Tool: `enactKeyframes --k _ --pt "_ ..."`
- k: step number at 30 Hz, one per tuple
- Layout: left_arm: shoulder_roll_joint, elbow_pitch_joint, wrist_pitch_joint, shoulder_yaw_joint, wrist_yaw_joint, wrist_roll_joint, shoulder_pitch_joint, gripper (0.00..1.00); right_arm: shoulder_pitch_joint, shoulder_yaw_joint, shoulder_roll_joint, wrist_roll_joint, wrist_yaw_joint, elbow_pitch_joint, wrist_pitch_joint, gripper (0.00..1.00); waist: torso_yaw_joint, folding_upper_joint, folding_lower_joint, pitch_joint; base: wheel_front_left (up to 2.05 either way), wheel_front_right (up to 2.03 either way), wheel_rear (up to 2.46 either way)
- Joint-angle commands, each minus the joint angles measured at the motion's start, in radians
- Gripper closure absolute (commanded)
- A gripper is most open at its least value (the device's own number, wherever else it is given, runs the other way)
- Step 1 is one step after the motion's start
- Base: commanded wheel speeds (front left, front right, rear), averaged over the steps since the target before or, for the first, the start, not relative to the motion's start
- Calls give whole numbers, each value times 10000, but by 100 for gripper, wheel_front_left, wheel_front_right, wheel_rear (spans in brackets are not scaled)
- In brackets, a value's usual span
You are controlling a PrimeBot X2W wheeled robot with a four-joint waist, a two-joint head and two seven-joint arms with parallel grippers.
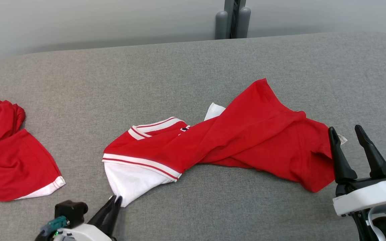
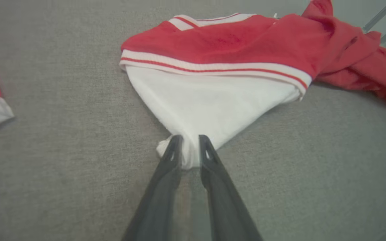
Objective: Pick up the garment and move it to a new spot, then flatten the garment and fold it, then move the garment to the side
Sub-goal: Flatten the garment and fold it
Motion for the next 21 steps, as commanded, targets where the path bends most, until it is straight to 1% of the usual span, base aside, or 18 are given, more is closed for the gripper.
enactKeyframes --k 1,5,7,9,12,15,17,19,21 --pt "162 -144 -2 31 -96 -55 -273 100 -25 -99 0 51 0 17 -29 0 -18 0 0 20 0 0 0" --pt "354 -1000 210 39 -213 -230 -255 100 87 -231 24 94 0 0 -41 0 33 0 0 55 0 0 0" --pt "509 -1700 374 134 -163 -264 -151 100 100 -318 20 109 0 -37 -59 0 99 0 0 85 0 0 0" --pt "677 -2509 493 247 -36 -264 -51 100 146 -414 46 107 0 -76 -75 0 175 0 0 109 0 0 0" --pt "859 -3846 569 578 309 -315 116 100 164 -515 76 73 0 -112 -69 0 285 0 0 154 0 0 0" --pt "1008 -4650 785 879 661 -354 202 100 67 -557 115 42 0 -164 -66 0 345 0 0 241 0 0 0" --pt "1034 -4622 928 968 780 -446 123 100 -33 -532 148 30 0 -175 -51 0 330 0 0 317 0 0 0" --pt "931 -4174 908 1053 717 -627 -176 100 -121 -475 181 28 0 -178 -47 0 285 0 0 397 0 0 0" --pt "814 -3418 838 1087 577 -861 -458 100 -211 -382 198 38 0 -131 -23 0 155 0 0 478 0 0 0"
